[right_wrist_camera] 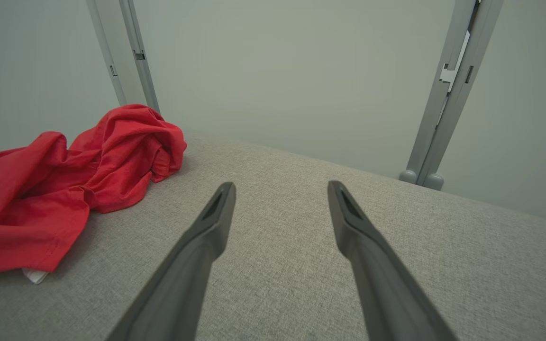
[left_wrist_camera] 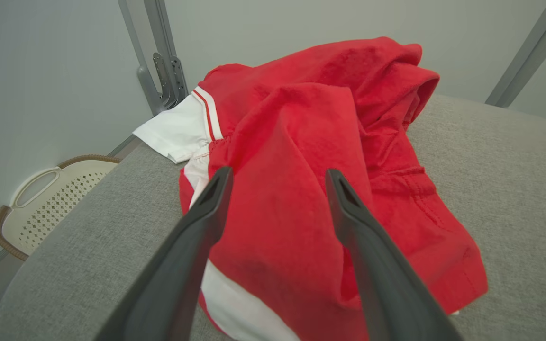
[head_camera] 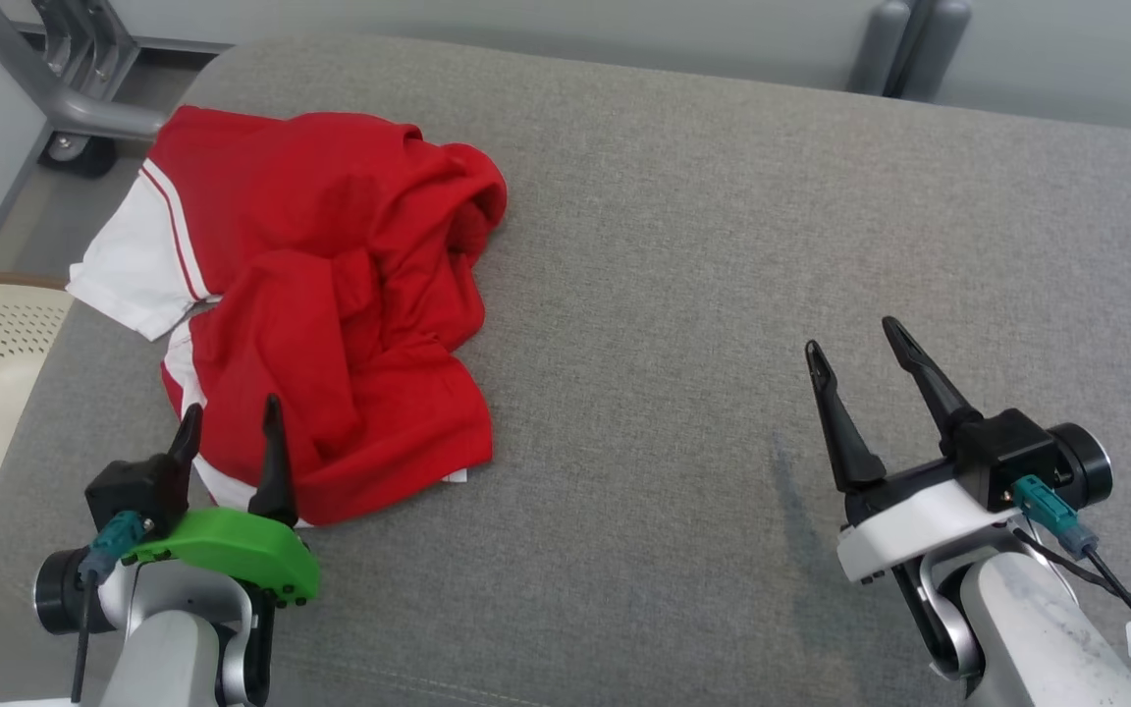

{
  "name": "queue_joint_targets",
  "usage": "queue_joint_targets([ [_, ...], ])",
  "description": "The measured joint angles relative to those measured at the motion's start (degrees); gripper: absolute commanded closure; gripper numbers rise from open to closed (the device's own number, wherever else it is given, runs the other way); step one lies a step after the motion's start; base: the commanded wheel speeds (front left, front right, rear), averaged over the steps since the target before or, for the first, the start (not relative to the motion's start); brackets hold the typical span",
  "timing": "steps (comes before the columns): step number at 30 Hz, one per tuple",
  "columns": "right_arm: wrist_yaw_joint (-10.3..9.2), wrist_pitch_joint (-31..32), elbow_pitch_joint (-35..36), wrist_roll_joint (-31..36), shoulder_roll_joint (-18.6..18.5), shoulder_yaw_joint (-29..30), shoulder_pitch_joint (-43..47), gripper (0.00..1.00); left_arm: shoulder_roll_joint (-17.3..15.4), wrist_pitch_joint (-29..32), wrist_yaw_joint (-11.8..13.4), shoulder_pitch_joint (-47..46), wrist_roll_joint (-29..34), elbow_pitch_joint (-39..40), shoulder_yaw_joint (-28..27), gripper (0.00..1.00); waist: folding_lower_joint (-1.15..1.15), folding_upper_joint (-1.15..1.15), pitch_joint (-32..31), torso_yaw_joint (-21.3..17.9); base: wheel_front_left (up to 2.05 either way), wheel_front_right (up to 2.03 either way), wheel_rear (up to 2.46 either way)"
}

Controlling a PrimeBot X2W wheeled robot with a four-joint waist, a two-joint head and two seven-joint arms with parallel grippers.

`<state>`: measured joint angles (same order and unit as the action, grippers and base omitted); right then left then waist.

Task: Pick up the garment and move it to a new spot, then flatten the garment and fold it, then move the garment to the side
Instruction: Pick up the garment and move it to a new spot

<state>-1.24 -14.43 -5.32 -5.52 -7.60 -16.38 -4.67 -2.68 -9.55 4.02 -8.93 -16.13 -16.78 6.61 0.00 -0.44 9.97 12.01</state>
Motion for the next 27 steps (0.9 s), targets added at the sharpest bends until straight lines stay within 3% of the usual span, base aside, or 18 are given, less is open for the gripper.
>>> queue_joint_targets([
  [12,0.7,0.0,-0.1,0.1,-1.4,0.9,-3.5,0.0,0.5,1.4,0.1,-7.0,-3.5,-8.4,-1.7,0.0,0.0,0.0,8.1,-3.5,0.0,0.0,0.0],
  [13,0.7,0.0,-0.1,0.1,-1.3,1.0,-3.6,0.0,0.5,1.4,0.1,-7.3,-3.6,-8.9,-1.5,0.36,0.0,0.0,8.4,-3.7,0.0,0.0,0.0],
  [14,0.7,0.0,-0.3,0.1,-1.3,1.0,-3.6,0.0,0.6,1.4,0.1,-7.6,-3.6,-9.4,-1.3,0.64,0.0,0.0,8.7,-3.9,0.0,0.0,0.0],
  [15,0.7,0.0,-0.6,0.1,-1.2,1.0,-3.7,0.0,0.7,1.2,0.1,-7.9,-3.7,-10.0,-1.2,1.0,0.0,0.0,8.8,-4.0,0.0,0.0,0.0],
  [20,0.71,-0.1,-1.3,0.0,-0.8,1.0,-3.9,0.0,0.9,-2.5,-0.1,-8.9,-3.3,-10.4,-1.0,1.0,0.0,0.0,8.0,-4.0,0.0,0.0,0.0],
  [27,0.71,-0.2,-2.1,-0.3,0.5,1.2,-4.3,0.0,0.9,-4.1,-3.3,-9.4,-5.0,-8.5,0.4,1.0,0.0,0.0,5.9,-3.8,0.0,0.0,0.0],
])
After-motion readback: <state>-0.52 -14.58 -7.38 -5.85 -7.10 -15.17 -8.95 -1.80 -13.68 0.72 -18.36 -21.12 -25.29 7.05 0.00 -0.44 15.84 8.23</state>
